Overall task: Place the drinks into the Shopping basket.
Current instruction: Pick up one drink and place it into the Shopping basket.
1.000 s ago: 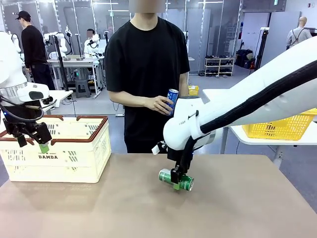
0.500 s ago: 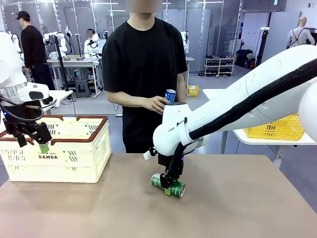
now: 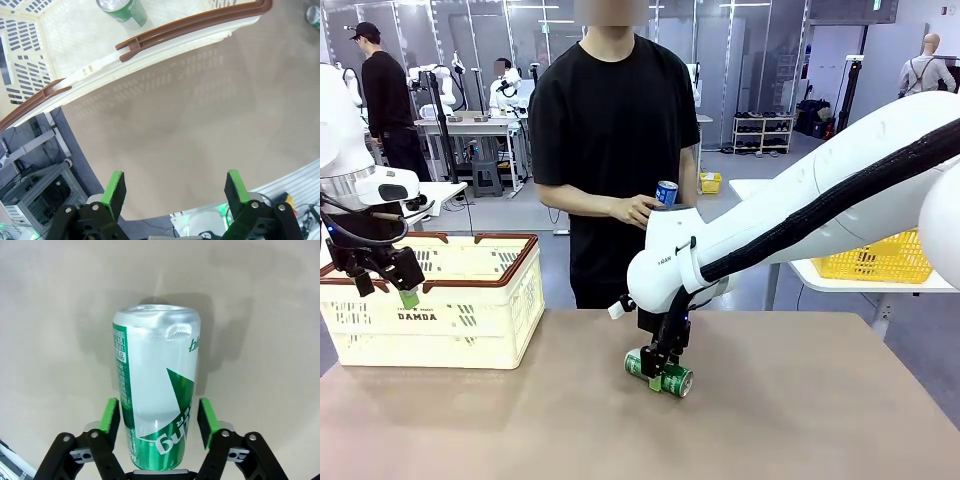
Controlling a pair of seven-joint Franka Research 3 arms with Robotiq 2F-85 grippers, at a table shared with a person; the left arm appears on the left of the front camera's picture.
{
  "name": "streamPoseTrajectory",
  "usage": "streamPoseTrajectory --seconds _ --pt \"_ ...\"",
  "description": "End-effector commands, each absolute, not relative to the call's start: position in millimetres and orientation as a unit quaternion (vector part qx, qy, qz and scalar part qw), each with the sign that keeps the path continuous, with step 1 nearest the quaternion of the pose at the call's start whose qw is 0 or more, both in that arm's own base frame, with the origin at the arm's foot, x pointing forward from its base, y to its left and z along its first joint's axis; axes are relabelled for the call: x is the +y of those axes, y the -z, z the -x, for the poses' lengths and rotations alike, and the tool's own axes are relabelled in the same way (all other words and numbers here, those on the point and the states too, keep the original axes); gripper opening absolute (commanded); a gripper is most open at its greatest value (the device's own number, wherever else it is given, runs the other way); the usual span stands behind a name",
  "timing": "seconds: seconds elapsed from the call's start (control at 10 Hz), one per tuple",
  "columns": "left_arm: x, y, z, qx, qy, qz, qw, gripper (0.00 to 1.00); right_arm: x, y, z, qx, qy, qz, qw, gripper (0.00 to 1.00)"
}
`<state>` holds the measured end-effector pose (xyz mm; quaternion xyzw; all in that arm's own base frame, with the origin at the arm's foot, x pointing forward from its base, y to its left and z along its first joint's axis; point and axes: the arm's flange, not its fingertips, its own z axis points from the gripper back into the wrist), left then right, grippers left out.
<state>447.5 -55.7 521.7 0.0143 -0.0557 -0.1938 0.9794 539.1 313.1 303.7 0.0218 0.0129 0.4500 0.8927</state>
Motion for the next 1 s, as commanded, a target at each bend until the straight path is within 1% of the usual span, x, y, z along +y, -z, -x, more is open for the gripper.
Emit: streamPoseTrajectory --seconds 0.0,0.2,0.4,0.6,0.9 --pt "-57 -524 -451 -0.059 0.186 -0.015 0.981 1.00 315 -316 -535 0.002 -0.453 -0.009 0.891 0.96" --pt "-57 -524 -451 -0.059 0.186 -0.015 0.981 1.00 309 -330 -526 0.006 -0.465 -0.013 0.885 0.96" --pt "-57 -524 -451 -0.059 0.186 -0.015 0.981 1.00 283 -354 -516 -0.013 -0.468 -0.010 0.884 0.96" --pt "-57 -524 -451 -0.059 0.186 -0.015 0.981 1.00 234 -378 -495 -0.027 -0.456 0.017 0.889 0.96" --pt "-57 -524 -451 -0.059 0.186 -0.015 0.981 1.00 155 -390 -453 -0.039 -0.444 0.029 0.895 0.96"
